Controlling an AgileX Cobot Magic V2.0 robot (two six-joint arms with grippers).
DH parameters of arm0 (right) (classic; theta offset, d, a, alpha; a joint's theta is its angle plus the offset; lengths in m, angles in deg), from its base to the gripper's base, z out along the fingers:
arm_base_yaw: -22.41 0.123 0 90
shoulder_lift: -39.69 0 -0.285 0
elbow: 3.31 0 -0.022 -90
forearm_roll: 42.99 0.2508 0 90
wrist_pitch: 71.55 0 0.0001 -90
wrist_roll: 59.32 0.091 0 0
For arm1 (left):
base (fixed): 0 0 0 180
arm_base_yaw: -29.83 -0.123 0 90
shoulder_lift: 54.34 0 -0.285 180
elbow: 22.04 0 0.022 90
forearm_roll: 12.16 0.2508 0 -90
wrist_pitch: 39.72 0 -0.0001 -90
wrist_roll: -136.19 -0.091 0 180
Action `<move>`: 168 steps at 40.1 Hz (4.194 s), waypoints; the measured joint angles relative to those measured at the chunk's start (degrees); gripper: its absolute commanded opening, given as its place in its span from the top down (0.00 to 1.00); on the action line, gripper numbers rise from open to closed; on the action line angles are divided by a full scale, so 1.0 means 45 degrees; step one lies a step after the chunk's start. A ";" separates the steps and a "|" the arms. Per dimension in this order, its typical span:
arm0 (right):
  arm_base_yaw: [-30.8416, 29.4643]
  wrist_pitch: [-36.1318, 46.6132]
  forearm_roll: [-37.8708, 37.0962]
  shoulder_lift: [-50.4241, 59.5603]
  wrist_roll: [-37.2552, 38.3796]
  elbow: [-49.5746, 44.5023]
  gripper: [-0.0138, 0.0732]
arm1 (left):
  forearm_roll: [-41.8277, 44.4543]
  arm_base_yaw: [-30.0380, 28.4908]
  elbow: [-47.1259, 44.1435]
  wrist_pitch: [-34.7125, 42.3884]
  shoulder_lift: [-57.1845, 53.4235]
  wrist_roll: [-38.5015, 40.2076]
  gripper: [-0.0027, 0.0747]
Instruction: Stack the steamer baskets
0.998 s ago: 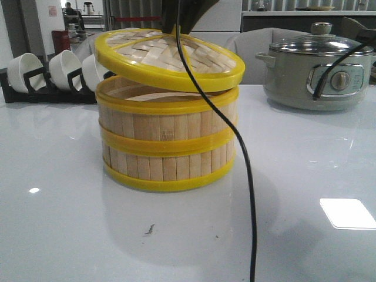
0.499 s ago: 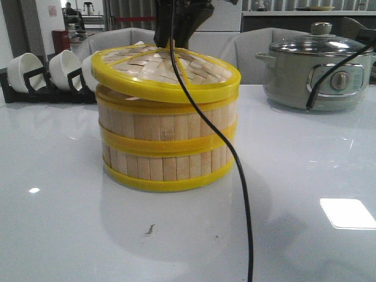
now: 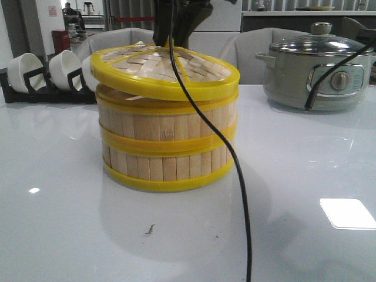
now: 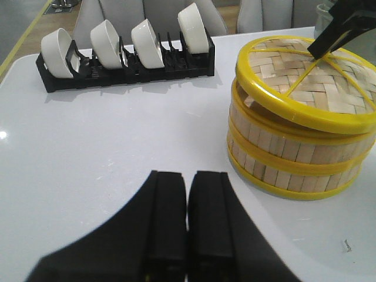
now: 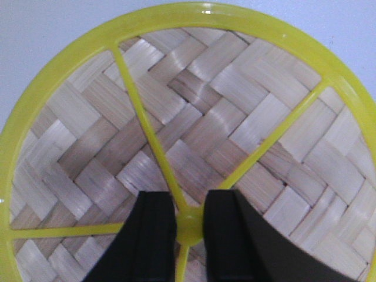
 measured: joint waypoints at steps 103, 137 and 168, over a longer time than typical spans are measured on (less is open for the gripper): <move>-0.6084 1.4945 0.0000 1.7117 0.0000 -2.3586 0.81 | 0.0000 0.0000 0.0000 0.0000 0.0000 0.0000 0.85; -0.6084 1.4945 0.0000 1.7117 0.0000 -2.3586 0.81 | 0.0000 0.0000 0.0000 0.0000 0.0000 0.0000 0.85; -0.6084 1.4945 0.0000 1.7117 0.0000 -2.3586 0.81 | -0.0211 -0.0899 -0.0898 0.3076 -0.0414 0.0000 0.85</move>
